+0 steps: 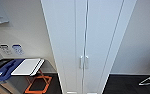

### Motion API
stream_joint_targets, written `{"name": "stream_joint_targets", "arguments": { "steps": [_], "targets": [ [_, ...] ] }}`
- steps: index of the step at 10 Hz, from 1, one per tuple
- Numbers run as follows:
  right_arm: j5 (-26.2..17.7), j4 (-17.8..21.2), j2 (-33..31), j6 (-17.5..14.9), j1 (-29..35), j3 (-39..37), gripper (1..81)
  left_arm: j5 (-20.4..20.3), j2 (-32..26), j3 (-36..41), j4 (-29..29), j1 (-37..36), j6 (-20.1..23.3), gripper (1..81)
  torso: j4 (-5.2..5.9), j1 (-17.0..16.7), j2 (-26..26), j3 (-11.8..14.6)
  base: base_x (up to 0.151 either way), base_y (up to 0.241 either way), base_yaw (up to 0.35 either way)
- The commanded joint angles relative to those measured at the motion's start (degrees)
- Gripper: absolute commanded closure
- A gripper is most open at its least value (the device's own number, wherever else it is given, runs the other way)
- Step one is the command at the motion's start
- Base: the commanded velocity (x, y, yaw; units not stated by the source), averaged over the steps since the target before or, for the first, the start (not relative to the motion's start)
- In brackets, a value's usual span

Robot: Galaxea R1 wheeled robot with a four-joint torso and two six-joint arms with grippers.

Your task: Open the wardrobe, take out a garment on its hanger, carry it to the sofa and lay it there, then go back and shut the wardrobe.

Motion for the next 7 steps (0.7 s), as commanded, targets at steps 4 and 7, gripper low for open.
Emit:
{"name": "stream_joint_targets", "arguments": {
  "steps": [4, 7],
  "targets": [
    [-3.6, -0.7, 0.0, -0.2, 1.0, 0.0, 1.0, 3.4, 0.0, 0.7, 0.6, -0.7, 0.2, 1.0, 0.0, 0.0, 0.0, 0.0, 0.016, 0.0, 0.0],
    [-3.6, -0.7, 0.0, -0.2, 1.1, 0.0, 1.0, 3.5, 0.0, 0.7, 0.7, -0.7, 0.2, 1.0, 0.0, 0.0, 0.0, 0.0, 0.076, 0.0, 0.0]
  ]
}}
